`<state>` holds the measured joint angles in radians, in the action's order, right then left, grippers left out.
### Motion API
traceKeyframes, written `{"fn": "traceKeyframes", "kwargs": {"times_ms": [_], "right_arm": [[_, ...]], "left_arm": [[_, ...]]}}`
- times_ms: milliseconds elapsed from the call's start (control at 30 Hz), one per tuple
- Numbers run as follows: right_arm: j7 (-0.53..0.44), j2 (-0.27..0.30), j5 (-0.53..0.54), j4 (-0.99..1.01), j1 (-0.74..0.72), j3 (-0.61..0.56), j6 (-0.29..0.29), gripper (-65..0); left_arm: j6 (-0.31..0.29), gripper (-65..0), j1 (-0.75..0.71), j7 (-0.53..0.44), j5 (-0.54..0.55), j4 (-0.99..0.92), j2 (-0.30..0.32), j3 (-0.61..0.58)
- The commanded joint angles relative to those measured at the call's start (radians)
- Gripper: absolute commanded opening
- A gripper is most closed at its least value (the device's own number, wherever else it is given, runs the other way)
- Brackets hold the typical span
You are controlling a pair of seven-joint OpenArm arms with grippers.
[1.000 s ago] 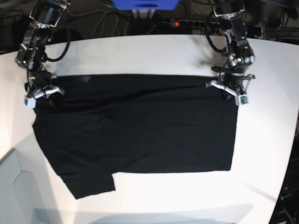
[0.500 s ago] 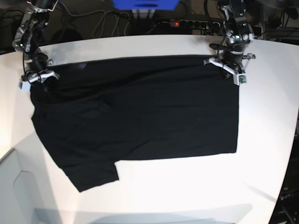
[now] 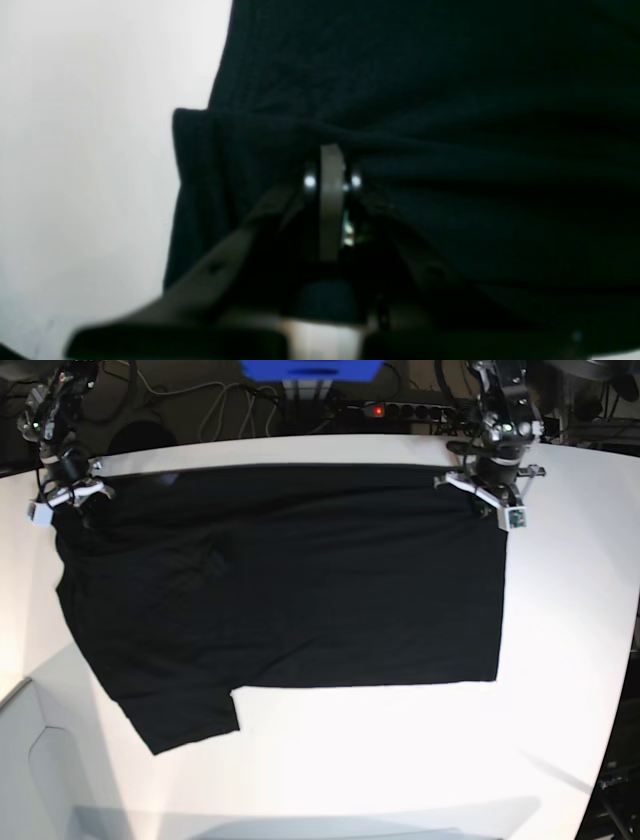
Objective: Fold the T-shirt properly
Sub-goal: 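Pull the shirt toward the robot with both grippers, then release right gripper and move it along the side edge toward the sleeve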
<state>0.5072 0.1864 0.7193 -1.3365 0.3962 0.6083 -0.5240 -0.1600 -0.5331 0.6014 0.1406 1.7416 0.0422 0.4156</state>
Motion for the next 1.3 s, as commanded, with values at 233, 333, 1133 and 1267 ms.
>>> {"fn": "traceKeyframes", "kwargs": {"times_ms": [233,333,1133,1267], "right_arm": [[0.187,-0.046,-0.186,-0.074,0.099,-0.003,0.091,-65.0],[0.189,-0.051,-0.191,-0.119,0.119,-0.003,0.091,-65.0],[0.19,-0.051,-0.191,-0.245,0.063,-0.004,0.092,-65.0],[0.19,-0.052,-0.191,-0.298,0.063,-0.004,0.092,-65.0]], "left_arm": [[0.013,-65.0,-0.049,0.102,-0.031,-0.01,-0.001,-0.042],[0.013,-65.0,-0.06,0.102,-0.031,-0.01,-0.001,-0.042],[0.017,-65.0,-0.107,0.104,0.075,0.031,0.002,-0.036],[0.017,-65.0,-0.106,0.104,0.077,0.031,0.0,-0.034]]}}
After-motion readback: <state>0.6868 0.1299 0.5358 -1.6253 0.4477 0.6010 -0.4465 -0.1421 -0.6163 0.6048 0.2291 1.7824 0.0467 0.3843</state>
